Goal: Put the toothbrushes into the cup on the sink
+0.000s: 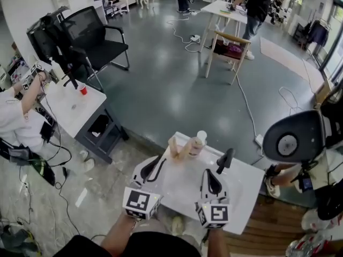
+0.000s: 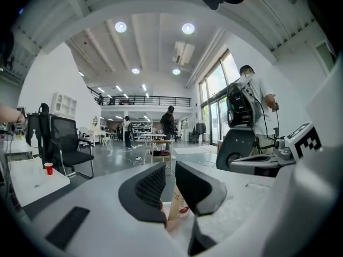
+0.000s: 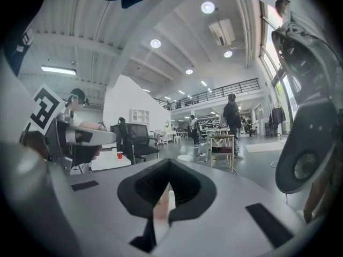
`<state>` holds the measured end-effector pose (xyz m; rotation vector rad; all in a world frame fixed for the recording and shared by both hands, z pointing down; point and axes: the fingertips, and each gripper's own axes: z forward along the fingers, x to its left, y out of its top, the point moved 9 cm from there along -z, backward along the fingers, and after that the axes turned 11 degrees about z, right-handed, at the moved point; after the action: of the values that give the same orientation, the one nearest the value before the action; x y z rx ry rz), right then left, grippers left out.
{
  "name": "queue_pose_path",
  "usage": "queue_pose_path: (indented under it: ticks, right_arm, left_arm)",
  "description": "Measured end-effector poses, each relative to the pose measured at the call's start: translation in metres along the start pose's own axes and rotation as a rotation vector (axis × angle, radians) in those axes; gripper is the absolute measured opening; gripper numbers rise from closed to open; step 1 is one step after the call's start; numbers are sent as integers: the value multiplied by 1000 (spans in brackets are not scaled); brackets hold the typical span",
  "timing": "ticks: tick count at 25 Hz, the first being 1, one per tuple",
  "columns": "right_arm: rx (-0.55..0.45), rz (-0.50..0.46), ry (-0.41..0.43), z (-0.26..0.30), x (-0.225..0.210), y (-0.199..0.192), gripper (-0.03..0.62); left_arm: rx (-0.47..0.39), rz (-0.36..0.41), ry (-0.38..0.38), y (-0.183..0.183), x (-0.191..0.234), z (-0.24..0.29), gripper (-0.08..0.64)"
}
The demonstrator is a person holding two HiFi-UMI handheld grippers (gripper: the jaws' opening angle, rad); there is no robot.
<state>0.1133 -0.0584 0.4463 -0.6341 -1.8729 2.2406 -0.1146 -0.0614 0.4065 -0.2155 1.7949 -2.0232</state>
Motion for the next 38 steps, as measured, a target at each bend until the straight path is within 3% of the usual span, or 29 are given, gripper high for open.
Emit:
queue_pose_path:
  ticks: [8, 20, 26, 38]
  right_arm:
    - [-38, -33, 94, -24, 7, 15, -2]
    - [-49, -39, 200, -50, 14, 19, -2]
    - [-52, -49, 209, -57, 5, 19, -2]
    - [-47, -50, 213, -54, 6, 17, -5]
  left_arm:
    - [-45, -2, 75, 18, -25, -45, 35]
    - [14, -13, 169, 7, -60, -92, 9]
    - [3, 32, 182, 11, -71, -96, 6]
    - [-3, 43, 180, 14, -75, -94, 6]
